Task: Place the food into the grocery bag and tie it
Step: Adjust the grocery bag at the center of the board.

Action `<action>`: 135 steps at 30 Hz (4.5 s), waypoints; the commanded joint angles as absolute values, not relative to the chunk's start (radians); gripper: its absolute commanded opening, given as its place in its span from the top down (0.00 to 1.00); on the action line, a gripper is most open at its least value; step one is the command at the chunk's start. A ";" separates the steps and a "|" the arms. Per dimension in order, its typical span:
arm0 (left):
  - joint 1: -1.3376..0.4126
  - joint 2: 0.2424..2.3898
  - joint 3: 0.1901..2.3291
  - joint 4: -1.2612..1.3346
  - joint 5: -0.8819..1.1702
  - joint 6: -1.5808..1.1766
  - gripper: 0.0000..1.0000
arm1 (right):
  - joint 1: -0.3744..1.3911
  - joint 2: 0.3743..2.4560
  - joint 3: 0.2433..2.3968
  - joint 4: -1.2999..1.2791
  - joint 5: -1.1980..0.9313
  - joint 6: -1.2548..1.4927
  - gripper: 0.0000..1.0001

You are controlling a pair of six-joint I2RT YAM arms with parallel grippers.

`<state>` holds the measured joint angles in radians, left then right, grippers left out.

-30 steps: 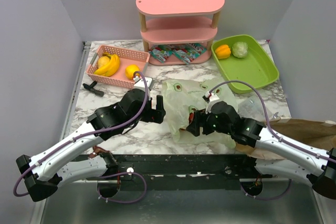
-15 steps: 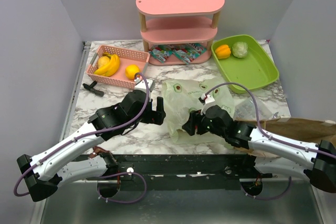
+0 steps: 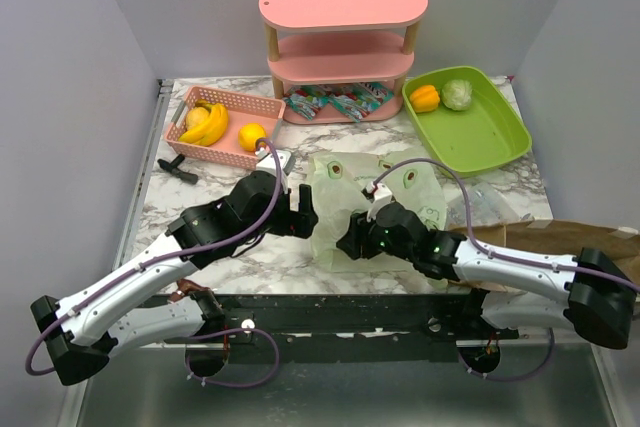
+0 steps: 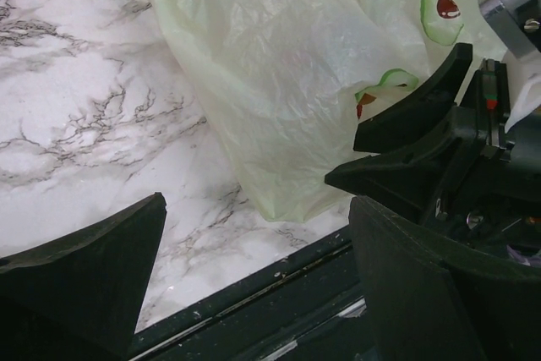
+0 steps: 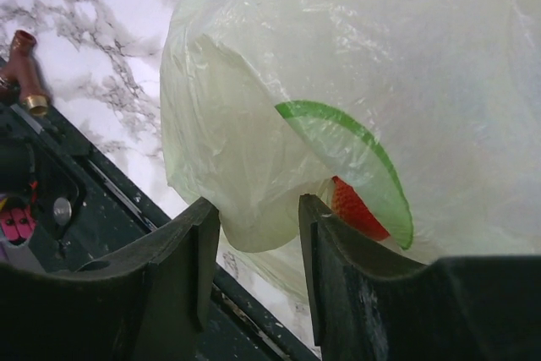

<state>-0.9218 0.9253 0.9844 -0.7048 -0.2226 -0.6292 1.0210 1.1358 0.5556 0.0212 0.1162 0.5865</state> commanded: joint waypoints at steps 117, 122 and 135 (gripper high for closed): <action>-1.135 0.436 0.834 -0.797 -0.229 -0.751 0.32 | 1.043 1.520 1.098 0.068 -0.438 0.716 0.43; -1.135 0.408 0.806 -0.817 -0.236 -0.781 0.34 | 1.044 1.628 1.216 -0.020 -0.407 0.724 0.57; -1.134 0.418 0.701 -0.847 -0.413 -1.015 0.35 | 1.043 1.689 1.285 -0.103 -0.368 0.800 0.75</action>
<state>-1.1301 0.4171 0.7460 -0.8680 -0.3340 -0.9066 1.0351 1.6794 1.2419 -0.0669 -0.3889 0.7670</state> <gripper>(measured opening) 0.654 0.253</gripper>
